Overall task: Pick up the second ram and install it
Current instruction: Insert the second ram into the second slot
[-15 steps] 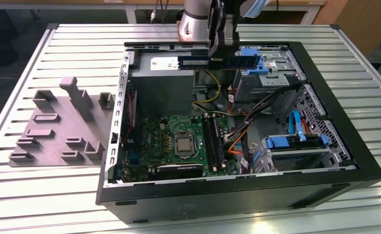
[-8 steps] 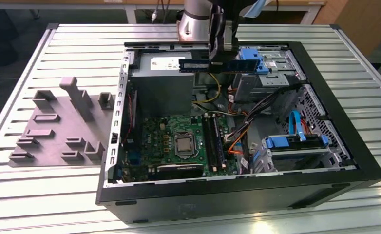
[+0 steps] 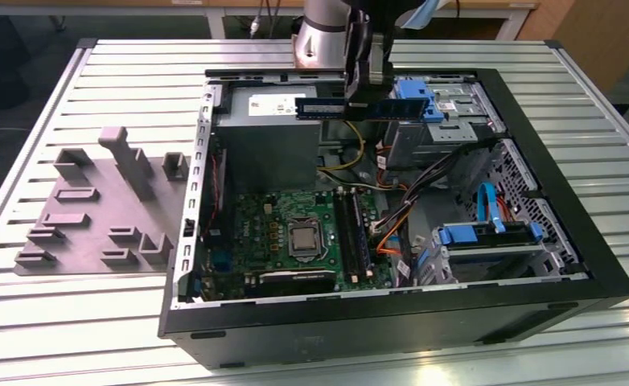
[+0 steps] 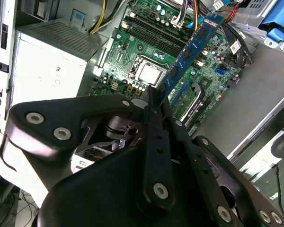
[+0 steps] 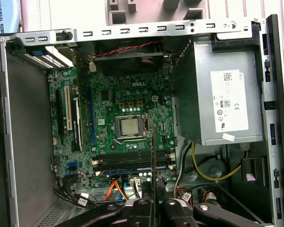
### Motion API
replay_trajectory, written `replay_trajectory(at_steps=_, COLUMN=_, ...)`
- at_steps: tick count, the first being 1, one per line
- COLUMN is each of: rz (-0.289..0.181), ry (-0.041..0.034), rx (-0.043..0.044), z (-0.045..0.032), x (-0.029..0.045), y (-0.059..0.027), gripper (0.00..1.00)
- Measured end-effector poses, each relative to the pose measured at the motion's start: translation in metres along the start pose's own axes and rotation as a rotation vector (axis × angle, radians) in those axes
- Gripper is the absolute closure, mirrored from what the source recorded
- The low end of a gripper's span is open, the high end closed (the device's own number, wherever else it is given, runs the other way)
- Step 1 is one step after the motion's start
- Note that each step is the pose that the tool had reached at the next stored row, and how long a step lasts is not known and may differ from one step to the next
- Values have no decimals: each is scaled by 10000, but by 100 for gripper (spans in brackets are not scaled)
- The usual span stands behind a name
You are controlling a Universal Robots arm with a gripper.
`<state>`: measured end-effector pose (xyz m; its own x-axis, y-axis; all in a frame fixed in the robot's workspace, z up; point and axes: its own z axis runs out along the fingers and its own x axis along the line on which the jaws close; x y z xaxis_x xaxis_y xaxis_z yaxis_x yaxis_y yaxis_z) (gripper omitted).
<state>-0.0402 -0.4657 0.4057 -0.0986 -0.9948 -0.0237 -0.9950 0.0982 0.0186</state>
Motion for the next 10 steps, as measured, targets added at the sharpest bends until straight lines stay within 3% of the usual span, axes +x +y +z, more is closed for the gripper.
replay_trajectory(at_steps=7, rz=45, ry=0, rx=0, z=0, x=0, y=0, gripper=86)
replay_trajectory(at_steps=10, rz=466, ry=-10, rx=12, z=5, x=0, y=-1, gripper=86)
